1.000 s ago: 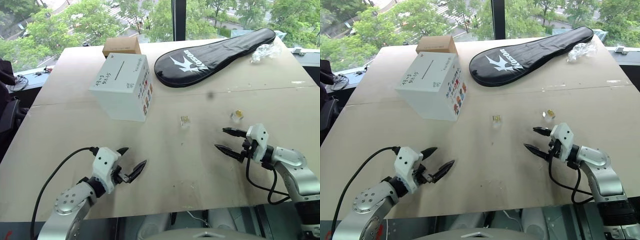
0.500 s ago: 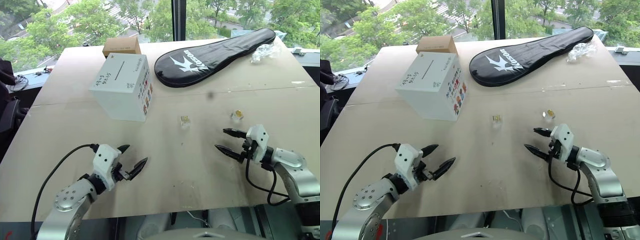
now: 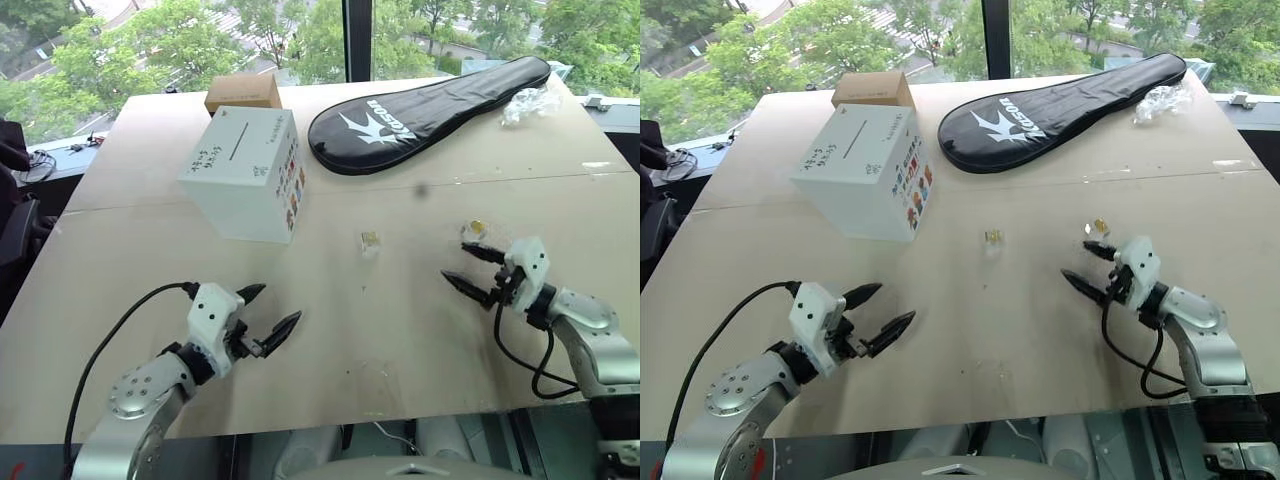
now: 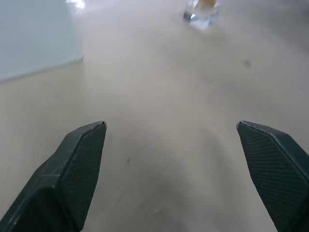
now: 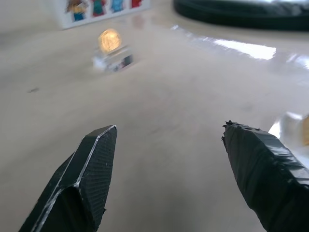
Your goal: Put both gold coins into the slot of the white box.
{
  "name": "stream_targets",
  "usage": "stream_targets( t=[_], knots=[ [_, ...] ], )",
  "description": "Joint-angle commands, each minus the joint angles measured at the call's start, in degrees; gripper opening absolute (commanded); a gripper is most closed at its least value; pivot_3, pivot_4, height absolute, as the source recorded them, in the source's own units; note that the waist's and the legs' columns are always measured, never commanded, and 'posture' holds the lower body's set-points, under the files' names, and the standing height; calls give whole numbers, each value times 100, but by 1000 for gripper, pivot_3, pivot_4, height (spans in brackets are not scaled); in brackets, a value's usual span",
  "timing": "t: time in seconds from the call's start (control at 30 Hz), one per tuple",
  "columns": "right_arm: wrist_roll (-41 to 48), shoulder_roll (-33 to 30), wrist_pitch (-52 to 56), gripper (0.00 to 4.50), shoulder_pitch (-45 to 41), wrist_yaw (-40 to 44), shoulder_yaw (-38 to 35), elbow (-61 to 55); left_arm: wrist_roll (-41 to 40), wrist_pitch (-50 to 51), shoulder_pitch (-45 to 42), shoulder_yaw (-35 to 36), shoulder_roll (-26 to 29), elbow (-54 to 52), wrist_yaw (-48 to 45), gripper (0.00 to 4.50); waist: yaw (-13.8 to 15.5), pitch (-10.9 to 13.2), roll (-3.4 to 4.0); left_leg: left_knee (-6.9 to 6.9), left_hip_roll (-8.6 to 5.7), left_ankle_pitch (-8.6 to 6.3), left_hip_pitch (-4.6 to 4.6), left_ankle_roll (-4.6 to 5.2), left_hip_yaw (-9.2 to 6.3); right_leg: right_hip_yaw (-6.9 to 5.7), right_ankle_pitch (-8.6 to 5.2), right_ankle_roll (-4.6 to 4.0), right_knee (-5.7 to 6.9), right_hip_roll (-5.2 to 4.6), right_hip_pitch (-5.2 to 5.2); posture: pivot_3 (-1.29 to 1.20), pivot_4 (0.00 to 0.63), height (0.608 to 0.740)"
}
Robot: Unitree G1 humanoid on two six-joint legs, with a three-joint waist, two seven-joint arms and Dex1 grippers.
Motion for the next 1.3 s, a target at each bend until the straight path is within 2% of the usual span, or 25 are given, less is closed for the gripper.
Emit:
stream_targets(
  t=[0.03, 0.27, 0.43, 0.53, 0.7, 0.73, 0.93, 1.03, 1.17, 1.3],
  knots=[
    [-81, 106, -330, 3781, -234, -355, -274, 82, -457, 85, -75, 7, 105, -505, -194, 4394, -1, 0, 0, 0, 0, 0, 0, 0, -1, -1, 0, 0, 0, 0, 0, 0, 150, 740],
    [-383, 164, -143, 3781, -709, -999, -324, 621, -1003, 438, -368, -7, 258, -922, -188, 4394, -8, 0, 1, 0, 1, 0, 3, 0, 4, 5, 0, -1, 2, 2, 0, 0, 150, 740],
    [-458, 220, 54, 3781, -877, -1168, -247, 833, -1044, 500, -413, 3, 326, -997, -132, 4394, -13, 0, 1, 0, 2, 0, 2, 0, 9, 11, 0, -1, 0, 3, -1, 0, 150, 740],
    [-423, 273, 195, 2878, -949, -1194, -232, 878, -1027, 487, -401, 5, 349, -986, -117, 4500, -15, 0, 1, -1, 4, 0, 5, 0, 14, 16, 1, -1, 1, 6, -1, 0, 150, 740],
    [-489, 278, 82, 360, -986, -1138, -207, 907, -931, 331, -274, -15, 322, -854, -180, 4500, -11, 0, 1, -1, 5, 0, 5, 0, 16, 20, 1, -1, 0, 7, -1, 0, 150, 740],
    [-493, 278, 78, 124, -981, -1129, -212, 903, -904, 292, -255, -19, 319, -803, -202, 4500, -11, 0, 1, -1, 5, 0, 5, 0, 16, 20, 1, -1, 0, 8, -1, 0, 150, 740],
    [-340, 331, 104, 124, -956, -1117, -329, 776, -973, 360, -375, -16, 215, -670, -61, 4500, -9, 0, 1, -2, 5, 0, 7, 0, 16, 21, 1, -1, 1, 9, -1, 0, 150, 740],
    [431, 564, 672, 124, -1012, -1043, -502, 269, -1387, 747, -693, 8, -35, -696, 362, 4500, -14, 0, 1, -1, 6, 0, 7, 0, 15, 21, 1, -1, 1, 9, -1, 0, 150, 740],
    [2169, 965, 2338, 124, -1147, -1257, -693, -736, -2824, 1373, -1180, 110, -619, -862, 1290, 4500, -25, 0, 1, -1, 10, 0, 6, 0, 16, 24, 2, 0, 2, 11, -2, 0, 150, 740],
    [4436, 1616, 4188, 124, -1417, -2694, -637, -1608, -4805, 1519, -2040, -37, -1460, -670, 2850, 4500, -9, 3, -4, 8, 10, 0, 1, 0, 10, 21, 7, 2, 3, 14, -3, 0, 150, 740]
  ],
)
